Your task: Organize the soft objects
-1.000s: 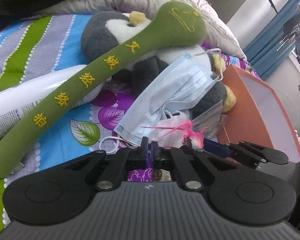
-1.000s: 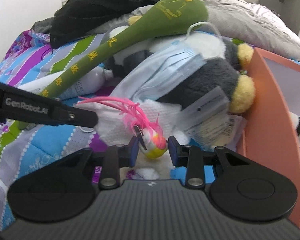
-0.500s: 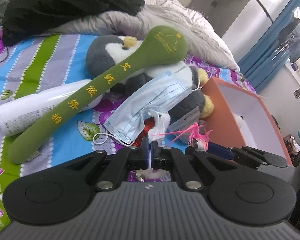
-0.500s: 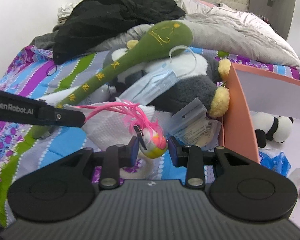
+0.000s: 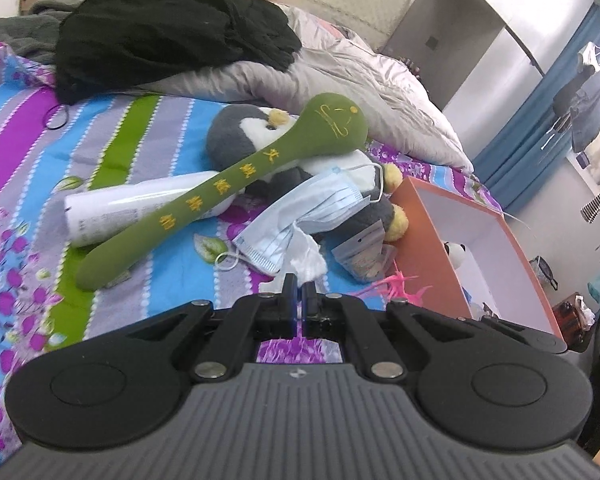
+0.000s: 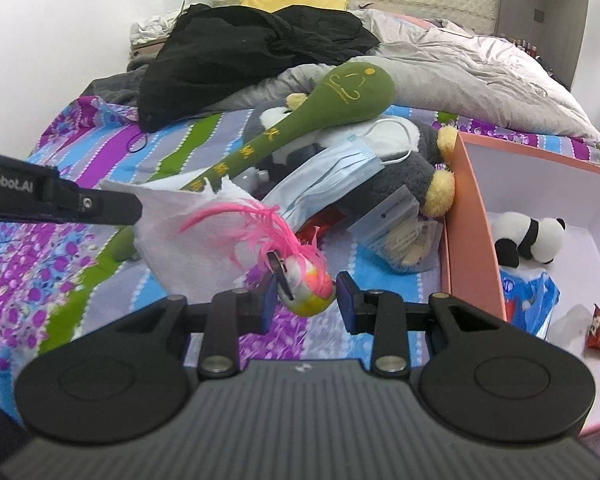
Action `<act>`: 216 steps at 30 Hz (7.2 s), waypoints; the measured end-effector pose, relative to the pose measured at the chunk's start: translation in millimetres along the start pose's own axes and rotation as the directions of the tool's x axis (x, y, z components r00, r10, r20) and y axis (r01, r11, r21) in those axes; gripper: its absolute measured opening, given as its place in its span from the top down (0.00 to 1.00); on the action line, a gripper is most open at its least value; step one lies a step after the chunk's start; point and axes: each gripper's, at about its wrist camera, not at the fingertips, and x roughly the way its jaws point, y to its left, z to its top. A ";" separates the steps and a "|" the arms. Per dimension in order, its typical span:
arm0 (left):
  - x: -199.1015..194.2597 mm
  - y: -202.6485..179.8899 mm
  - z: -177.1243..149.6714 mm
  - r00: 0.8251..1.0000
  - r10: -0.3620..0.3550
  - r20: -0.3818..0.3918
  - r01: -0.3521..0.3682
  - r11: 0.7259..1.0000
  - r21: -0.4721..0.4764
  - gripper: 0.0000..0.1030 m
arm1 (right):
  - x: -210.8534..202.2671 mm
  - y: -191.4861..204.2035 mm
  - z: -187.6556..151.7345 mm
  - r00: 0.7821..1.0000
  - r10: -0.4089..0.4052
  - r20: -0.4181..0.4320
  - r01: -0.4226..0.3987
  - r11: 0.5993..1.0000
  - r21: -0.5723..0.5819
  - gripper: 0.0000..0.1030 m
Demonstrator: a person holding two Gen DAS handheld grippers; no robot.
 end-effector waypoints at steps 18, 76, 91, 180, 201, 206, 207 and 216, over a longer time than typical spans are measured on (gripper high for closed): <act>-1.9 65.9 -98.7 0.972 0.139 -0.188 -0.165 0.977 -0.132 0.98 | 14.3 5.1 -78.2 0.977 0.011 -0.213 0.011 0.995 0.102 0.65; 104.9 24.1 -94.9 0.901 0.402 -0.160 -0.345 0.890 0.297 0.81 | 53.0 -11.3 -85.8 0.974 0.041 -0.224 -0.032 0.998 0.045 0.68; 59.2 15.5 -89.5 0.937 0.331 -0.111 -0.307 0.933 0.188 0.94 | 23.7 -9.9 -79.5 0.983 0.034 -0.180 -0.024 0.998 0.059 0.68; 185.2 -293.6 2.6 0.963 -0.083 -0.258 0.180 0.907 0.381 0.71 | -52.9 -245.7 -40.5 0.976 -0.210 -0.062 0.217 0.886 0.410 0.63; -15.6 -249.4 6.2 0.983 -0.179 -0.027 0.175 0.904 0.389 0.71 | -172.7 -148.4 -19.5 0.953 -0.237 0.188 0.161 0.923 0.348 0.63; -51.0 -224.4 0.4 0.985 -0.174 0.014 0.156 0.914 0.375 0.68 | -188.0 -123.5 -20.9 0.951 -0.209 0.228 0.130 0.939 0.319 0.63; -58.0 -218.9 -1.5 0.985 -0.168 0.022 0.148 0.916 0.373 0.65 | -190.3 -118.7 -20.9 0.951 -0.203 0.234 0.124 0.942 0.312 0.63; -90.6 -172.8 -18.6 0.993 -0.109 0.046 0.089 0.943 0.320 0.58 | -194.6 -83.2 -24.3 0.953 -0.153 0.263 0.082 0.962 0.261 0.63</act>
